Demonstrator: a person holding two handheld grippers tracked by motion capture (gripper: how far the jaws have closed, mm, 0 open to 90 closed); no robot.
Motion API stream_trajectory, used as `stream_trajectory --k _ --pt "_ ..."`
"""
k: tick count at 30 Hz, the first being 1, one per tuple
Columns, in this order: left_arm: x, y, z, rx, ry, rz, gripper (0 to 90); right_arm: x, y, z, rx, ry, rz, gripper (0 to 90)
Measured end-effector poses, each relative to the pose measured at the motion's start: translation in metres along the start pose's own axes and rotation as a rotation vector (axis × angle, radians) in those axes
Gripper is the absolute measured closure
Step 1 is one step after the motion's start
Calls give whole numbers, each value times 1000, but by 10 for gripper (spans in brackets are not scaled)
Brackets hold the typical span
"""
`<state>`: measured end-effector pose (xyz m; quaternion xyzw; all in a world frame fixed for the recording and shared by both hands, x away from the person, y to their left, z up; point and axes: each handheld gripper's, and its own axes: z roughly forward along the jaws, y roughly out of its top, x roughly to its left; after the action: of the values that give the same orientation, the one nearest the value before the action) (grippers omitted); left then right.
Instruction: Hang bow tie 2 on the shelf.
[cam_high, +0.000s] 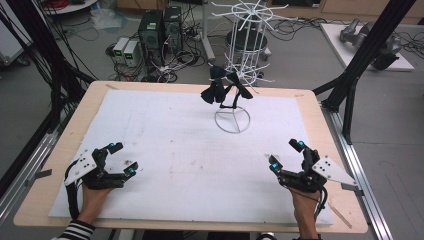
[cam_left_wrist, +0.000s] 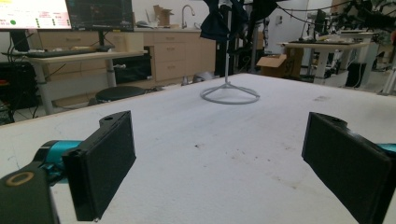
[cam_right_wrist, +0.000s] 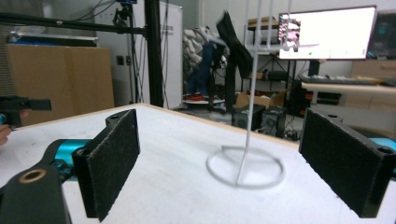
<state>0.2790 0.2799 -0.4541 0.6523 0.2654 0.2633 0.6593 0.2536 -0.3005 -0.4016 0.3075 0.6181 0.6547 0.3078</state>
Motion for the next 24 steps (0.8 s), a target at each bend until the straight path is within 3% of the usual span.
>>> stream_trajectory --k 2,7,9,17,24 --pt "0 0 0 0 5 5 99 -2 -10 -3 27 -19 12 117" --pt "-1 0 -1 -4 11 9 99 -5 -29 -6 12 -56 48 117" --pt "-1 0 -1 -8 12 6 99 -7 -35 -3 39 -58 35 117" --pt "-1 -1 -2 -19 16 9 99 -4 -48 5 60 -53 -7 119" --pt "-1 -1 -2 -21 18 6 99 -5 -52 6 71 -53 -9 119"
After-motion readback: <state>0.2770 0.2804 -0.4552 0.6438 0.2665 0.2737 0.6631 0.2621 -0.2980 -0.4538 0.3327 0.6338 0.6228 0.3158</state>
